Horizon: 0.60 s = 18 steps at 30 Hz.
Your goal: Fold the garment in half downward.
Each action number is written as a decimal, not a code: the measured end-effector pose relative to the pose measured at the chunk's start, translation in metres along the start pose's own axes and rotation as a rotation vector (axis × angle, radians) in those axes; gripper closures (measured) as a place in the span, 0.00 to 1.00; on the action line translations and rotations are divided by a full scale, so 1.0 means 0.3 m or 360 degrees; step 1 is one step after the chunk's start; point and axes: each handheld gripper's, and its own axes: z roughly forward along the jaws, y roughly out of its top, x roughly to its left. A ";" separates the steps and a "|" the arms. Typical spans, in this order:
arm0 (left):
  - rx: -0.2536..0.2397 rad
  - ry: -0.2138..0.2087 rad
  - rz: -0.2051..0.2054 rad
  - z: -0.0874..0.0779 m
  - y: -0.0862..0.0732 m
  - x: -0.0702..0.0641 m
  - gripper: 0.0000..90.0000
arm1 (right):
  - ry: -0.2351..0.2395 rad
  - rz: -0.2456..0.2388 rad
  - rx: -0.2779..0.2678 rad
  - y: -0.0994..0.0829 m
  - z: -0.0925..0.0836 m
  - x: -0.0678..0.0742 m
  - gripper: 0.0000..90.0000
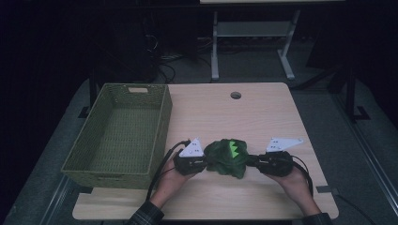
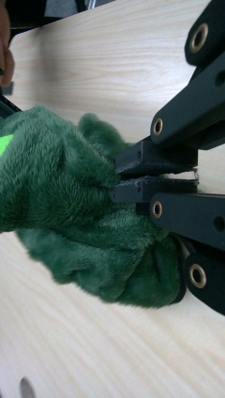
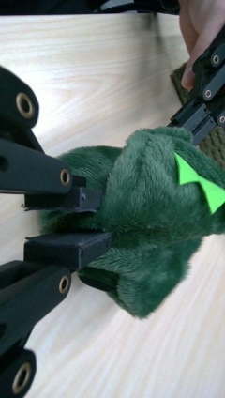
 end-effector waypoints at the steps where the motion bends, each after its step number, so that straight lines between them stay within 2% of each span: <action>1: 0.0000 0.0000 0.0000 0.000 0.000 0.000 0.95 | 0.0013 0.0011 0.0011 -0.006 0.002 0.003 0.87; 4: 0.0052 -0.0016 0.0000 0.021 -0.024 -0.003 0.95 | 0.0010 0.0006 0.0025 -0.029 0.015 0.013 0.87; 7: 0.0089 -0.0026 -0.0002 0.045 -0.041 -0.001 0.95 | 0.0026 0.0018 0.0092 -0.043 0.042 0.011 0.87; 11: 0.0138 -0.0024 0.0007 0.067 -0.052 0.001 0.95 | 0.0019 0.0016 0.0122 -0.048 0.068 0.011 0.87; 12: 0.0155 -0.0028 0.0001 0.081 -0.059 0.004 0.95 | 0.0009 0.0010 0.0153 -0.053 0.086 0.008 0.87; 15: 0.0158 -0.0030 0.0001 0.085 -0.060 0.005 0.93 | 0.0006 0.0016 0.0166 -0.058 0.093 0.007 0.82; 17: 0.0151 -0.0034 -0.0005 0.076 -0.054 -0.001 0.85 | 0.0006 0.0023 0.0158 -0.059 0.087 0.008 0.80; 18: 0.0124 -0.0030 -0.0007 0.058 -0.048 -0.012 0.83 | -0.0013 0.0019 0.0127 -0.063 0.067 0.015 0.74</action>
